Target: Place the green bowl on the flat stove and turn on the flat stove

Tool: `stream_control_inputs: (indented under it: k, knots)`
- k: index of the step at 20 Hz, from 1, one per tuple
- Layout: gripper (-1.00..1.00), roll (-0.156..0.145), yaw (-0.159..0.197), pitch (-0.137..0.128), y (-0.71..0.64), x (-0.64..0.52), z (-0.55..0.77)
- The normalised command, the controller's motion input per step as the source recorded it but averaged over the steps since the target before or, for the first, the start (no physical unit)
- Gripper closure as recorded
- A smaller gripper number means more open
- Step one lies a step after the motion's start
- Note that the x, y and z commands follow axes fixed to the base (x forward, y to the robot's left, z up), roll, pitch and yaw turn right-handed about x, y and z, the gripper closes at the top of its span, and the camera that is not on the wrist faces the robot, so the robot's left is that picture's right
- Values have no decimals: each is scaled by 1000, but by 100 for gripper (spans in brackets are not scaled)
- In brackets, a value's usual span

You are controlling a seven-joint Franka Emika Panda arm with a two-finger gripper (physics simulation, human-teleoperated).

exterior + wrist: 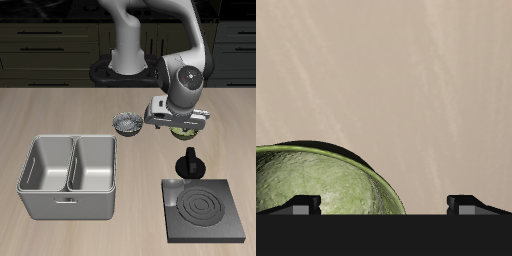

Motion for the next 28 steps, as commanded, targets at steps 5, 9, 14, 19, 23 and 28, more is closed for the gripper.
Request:
stream_control_inputs:
  k: [5,9,14,19,23,28]
  knots:
    - [-100,10,-14,-4,-8,-11,-53]
    - [100,20,6,-31,-7,-33,58]
    - [100,3,-24,-12,1,-23,77]
    - [100,-2,-18,-15,-110,-7,69]
    - [100,-9,-11,-19,-70,11,99]
    - [100,21,-5,-32,19,33,189]
